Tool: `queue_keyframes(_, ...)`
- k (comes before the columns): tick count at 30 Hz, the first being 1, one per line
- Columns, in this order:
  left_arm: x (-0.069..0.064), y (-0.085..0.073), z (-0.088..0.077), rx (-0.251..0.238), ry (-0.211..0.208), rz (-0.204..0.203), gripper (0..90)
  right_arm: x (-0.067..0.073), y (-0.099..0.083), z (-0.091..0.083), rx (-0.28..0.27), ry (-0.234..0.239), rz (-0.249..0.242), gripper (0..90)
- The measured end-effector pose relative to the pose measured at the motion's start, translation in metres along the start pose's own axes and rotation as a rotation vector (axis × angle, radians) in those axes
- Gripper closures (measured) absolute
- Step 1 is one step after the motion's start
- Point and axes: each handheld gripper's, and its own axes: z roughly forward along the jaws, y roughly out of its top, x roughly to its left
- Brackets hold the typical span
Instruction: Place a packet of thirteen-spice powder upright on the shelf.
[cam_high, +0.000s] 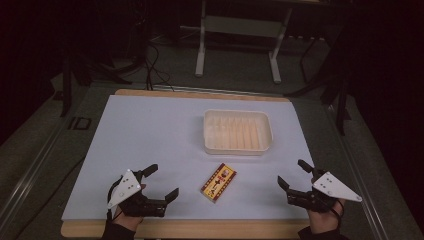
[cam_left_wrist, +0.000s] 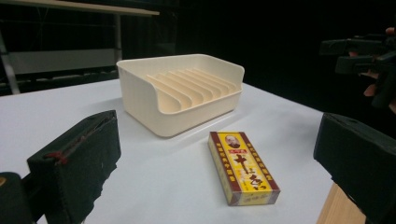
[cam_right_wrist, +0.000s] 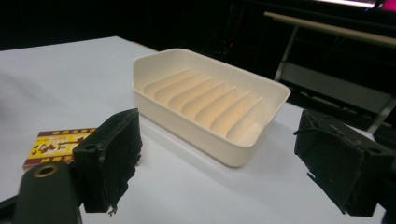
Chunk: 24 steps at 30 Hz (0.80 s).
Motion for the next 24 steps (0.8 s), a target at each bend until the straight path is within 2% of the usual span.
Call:
queue_keyframes(8, -0.002, 0.0, 0.001, 0.002, -0.02, 0.003, 1.4, 0.004, 0.001, -0.002, 0.002, 0.023, -0.002, 14.5)
queue_keyframes(12, -0.004, 0.0, 0.002, 0.036, -0.011, 0.033, 1.4, 0.004, 0.003, -0.003, 0.017, 0.034, 0.011, 14.5)
queue_keyframes(13, -0.006, 0.0, 0.004, 0.066, -0.009, 0.041, 1.4, 0.004, 0.003, -0.003, 0.015, 0.039, 0.011, 14.5)
queue_keyframes(17, -0.008, 0.003, 0.005, 0.107, -0.052, -0.012, 1.4, 0.007, 0.006, -0.005, 0.005, 0.047, 0.014, 13.5)
queue_keyframes(19, -0.01, 0.007, 0.005, 0.143, -0.059, -0.006, 1.4, 0.008, 0.007, -0.005, 0.003, 0.054, 0.02, 13.3)
queue_keyframes(24, -0.016, 0.017, 0.01, 0.172, -0.13, 0.016, 1.4, 0.012, 0.012, -0.007, -0.021, 0.066, 0.022, 12.3)
